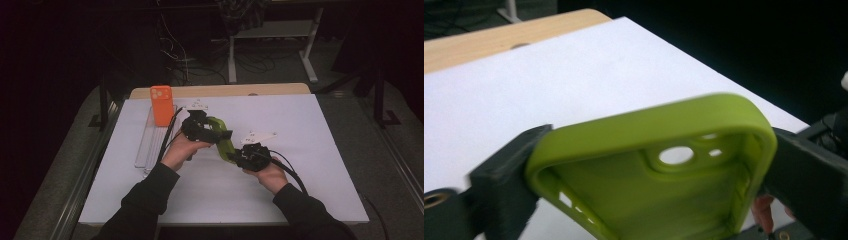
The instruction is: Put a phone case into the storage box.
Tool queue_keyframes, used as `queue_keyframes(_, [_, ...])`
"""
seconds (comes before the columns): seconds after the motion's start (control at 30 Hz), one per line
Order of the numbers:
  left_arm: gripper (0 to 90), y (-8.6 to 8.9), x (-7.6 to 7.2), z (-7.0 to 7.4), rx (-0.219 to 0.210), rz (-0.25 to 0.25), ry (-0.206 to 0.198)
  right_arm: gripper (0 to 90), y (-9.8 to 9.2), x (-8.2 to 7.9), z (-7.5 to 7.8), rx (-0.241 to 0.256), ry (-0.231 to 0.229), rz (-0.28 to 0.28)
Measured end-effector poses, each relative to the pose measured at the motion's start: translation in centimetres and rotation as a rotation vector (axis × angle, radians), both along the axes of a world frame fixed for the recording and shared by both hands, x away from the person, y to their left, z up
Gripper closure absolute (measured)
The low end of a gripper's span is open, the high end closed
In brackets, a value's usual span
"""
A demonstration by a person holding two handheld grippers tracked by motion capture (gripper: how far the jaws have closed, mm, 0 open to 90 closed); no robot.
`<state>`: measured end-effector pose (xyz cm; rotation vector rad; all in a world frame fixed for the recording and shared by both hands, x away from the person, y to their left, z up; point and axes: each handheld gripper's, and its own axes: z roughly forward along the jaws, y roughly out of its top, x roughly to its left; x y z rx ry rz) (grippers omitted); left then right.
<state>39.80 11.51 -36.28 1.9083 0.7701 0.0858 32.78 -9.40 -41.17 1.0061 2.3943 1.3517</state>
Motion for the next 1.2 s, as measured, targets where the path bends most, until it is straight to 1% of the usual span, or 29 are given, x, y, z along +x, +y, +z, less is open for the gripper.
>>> queue_keyframes(0.03, [5.9, 0.0, 0.0, 0.0, -0.003, 0.006, -0.003, 75.8, 0.1, 0.0, -0.1, -0.009, -0.006, 0.004])
queue_keyframes(0.07, [6.8, 0.0, 0.0, 0.0, -0.003, 0.007, -0.004, 75.8, 0.1, 0.0, -0.1, -0.009, 0.001, 0.003])
queue_keyframes(0.1, [8.4, 0.1, 0.0, 0.0, -0.001, 0.013, -0.007, 75.8, 0.2, 0.0, -0.2, -0.016, -0.007, 0.007])
queue_keyframes(0.17, [9.3, 0.1, 0.0, -0.1, -0.011, 0.017, -0.007, 75.8, 0.2, 0.0, -0.2, -0.017, -0.003, 0.005])
queue_keyframes(0.2, [9.5, 0.1, 0.0, -0.1, -0.007, 0.012, -0.012, 75.8, 0.3, 0.0, -0.3, -0.019, -0.006, 0.005])
queue_keyframes(0.27, [10.1, 0.1, -0.1, -0.1, -0.019, 0.009, -0.023, 75.8, 0.3, 0.0, -0.3, -0.026, -0.008, 0.006])
queue_keyframes(0.4, [11.6, 0.2, -0.3, 0.0, -0.019, 0.007, -0.032, 75.7, 0.4, -0.1, -0.4, -0.035, -0.010, 0.008])
queue_keyframes(0.5, [12.4, 0.1, -0.3, 0.1, -0.017, -0.001, -0.041, 75.3, 0.4, -0.1, -0.3, -0.041, -0.012, 0.008])
queue_keyframes(0.57, [12.9, 0.1, -0.3, 0.1, -0.007, -0.015, -0.050, 74.3, 0.4, -0.1, -0.4, -0.045, -0.007, 0.010])
queue_keyframes(0.6, [13.1, 0.0, -0.3, 0.2, -0.006, -0.021, -0.053, 71.6, 0.5, -0.1, -0.4, -0.052, -0.011, 0.020])
queue_keyframes(0.63, [13.3, -0.1, -0.4, 0.2, 0.005, -0.023, -0.057, 67.8, 0.5, -0.1, -0.4, -0.056, -0.015, 0.026])
queue_keyframes(0.7, [13.4, -0.3, -0.6, 0.4, 0.021, -0.010, -0.068, 59.5, 0.5, -0.1, -0.4, -0.062, -0.013, 0.035])
queue_keyframes(0.77, [13.5, -0.1, -0.5, 0.6, 0.033, -0.013, -0.077, 50.6, 0.2, 0.0, -0.4, -0.072, 0.008, 0.039])
queue_keyframes(0.83, [13.5, 0.0, -0.4, 0.9, 0.049, -0.006, -0.089, 46.3, -0.1, -0.1, -0.3, -0.071, 0.028, 0.042])
queue_keyframes(0.87, [13.5, 0.0, -0.4, 1.1, 0.055, -0.002, -0.099, 41.6, -0.4, -0.2, -0.2, -0.079, 0.024, 0.041])
queue_keyframes(0.9, [13.5, 0.2, -0.3, 1.4, 0.057, 0.001, -0.102, 39.2, -0.6, -0.2, -0.1, -0.083, 0.028, 0.035])
queue_keyframes(0.93, [13.5, 0.3, -0.2, 1.6, 0.062, 0.000, -0.105, 36.8, -0.9, -0.3, -0.1, -0.091, 0.029, 0.040])
queue_keyframes(0.97, [13.5, 0.4, -0.1, 1.9, 0.055, 0.006, -0.096, 34.0, -1.1, -0.3, 0.0, -0.095, 0.034, 0.039])
queue_keyframes(1.0, [13.6, 0.6, 0.0, 2.2, 0.061, 0.002, -0.093, 30.9, -1.5, -0.4, 0.0, -0.105, 0.034, 0.030])
queue_keyframes(1.03, [13.6, 0.7, 0.1, 2.6, 0.068, 0.002, -0.098, 28.1, -1.8, -0.5, -0.1, -0.103, 0.033, 0.026])
queue_keyframes(1.07, [13.6, 0.8, 0.2, 2.9, 0.066, 0.009, -0.105, 25.0, -2.1, -0.5, -0.1, -0.098, 0.043, 0.023])
queue_keyframes(1.1, [13.6, 1.0, 0.3, 3.3, 0.075, 0.009, -0.107, 22.3, -2.5, -0.6, -0.1, -0.103, 0.045, 0.021])
queue_keyframes(1.2, [13.6, 1.6, 0.6, 4.2, 0.081, 0.024, -0.117, 13.1, -3.2, -0.9, -0.4, -0.118, 0.055, 0.012])
